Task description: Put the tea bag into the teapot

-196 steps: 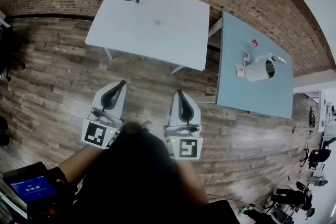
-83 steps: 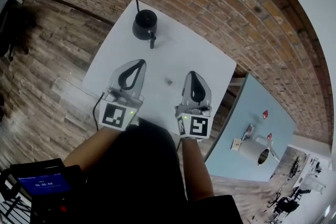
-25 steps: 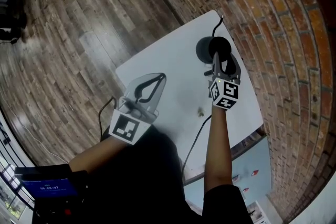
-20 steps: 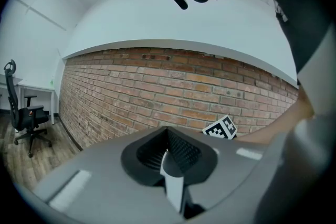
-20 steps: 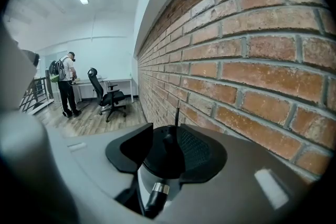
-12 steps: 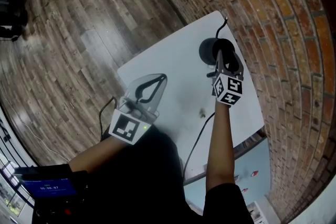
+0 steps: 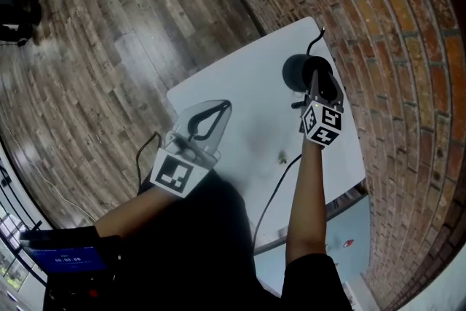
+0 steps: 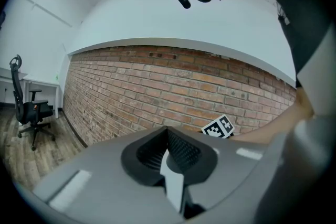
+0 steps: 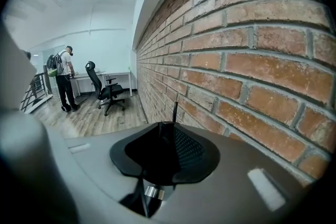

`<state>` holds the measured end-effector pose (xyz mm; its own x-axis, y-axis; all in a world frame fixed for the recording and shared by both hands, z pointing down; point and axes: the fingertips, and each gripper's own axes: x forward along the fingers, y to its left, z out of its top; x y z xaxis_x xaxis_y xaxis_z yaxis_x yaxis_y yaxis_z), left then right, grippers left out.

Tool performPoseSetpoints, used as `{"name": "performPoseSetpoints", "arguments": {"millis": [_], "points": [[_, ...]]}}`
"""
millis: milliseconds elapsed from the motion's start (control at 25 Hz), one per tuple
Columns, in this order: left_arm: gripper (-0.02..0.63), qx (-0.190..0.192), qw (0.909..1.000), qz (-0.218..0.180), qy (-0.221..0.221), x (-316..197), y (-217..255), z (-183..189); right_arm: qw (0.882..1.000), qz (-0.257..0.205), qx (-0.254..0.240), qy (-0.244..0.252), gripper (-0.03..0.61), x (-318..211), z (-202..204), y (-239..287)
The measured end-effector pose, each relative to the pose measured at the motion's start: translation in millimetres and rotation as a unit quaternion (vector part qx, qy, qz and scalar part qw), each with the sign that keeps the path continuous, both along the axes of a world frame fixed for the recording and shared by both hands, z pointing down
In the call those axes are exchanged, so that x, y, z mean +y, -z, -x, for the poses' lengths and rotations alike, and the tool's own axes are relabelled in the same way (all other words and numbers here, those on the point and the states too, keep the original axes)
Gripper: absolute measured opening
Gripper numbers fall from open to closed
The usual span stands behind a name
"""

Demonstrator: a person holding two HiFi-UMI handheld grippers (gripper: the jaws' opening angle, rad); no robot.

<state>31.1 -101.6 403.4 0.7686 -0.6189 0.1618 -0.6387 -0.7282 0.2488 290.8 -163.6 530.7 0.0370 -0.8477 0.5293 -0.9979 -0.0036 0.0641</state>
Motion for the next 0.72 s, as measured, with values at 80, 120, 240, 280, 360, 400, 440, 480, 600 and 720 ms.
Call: {"name": "performPoseSetpoints", "arguments": {"millis": [80,120,240,280,360,400,440,480,600,720], "points": [[0.000,0.000,1.0000,0.000,0.003,0,-1,2,1.000,0.003,0.001,0.003,0.091,0,0,-1],[0.000,-0.001,1.0000,-0.001,0.003,0,-2,3,1.000,0.003,0.003,0.003,0.089,0,-1,-2],[0.000,0.002,1.0000,-0.003,0.004,-2,-1,4,1.000,-0.001,0.007,0.000,0.086,1,-2,0],[0.000,0.002,1.0000,-0.003,0.005,-2,0,5,1.000,-0.004,0.007,-0.001,0.084,1,-2,2],[0.000,0.002,1.0000,-0.003,0.005,-2,1,5,1.000,-0.010,0.004,-0.002,0.084,1,-3,5],[0.000,0.004,1.0000,-0.004,0.005,-1,1,5,1.000,-0.012,0.002,-0.003,0.084,1,-3,6],[0.000,0.005,1.0000,-0.005,0.005,-1,2,5,1.000,-0.014,-0.001,-0.003,0.084,2,-2,8],[0.000,0.007,0.9999,-0.007,0.005,1,4,6,1.000,-0.016,-0.003,-0.003,0.084,3,-2,9],[0.000,0.010,0.9999,-0.010,0.006,8,9,7,1.000,-0.021,-0.004,0.001,0.084,9,2,16],[0.000,0.012,0.9999,-0.010,0.006,14,12,8,1.000,-0.022,0.000,0.020,0.084,13,9,21]]}}
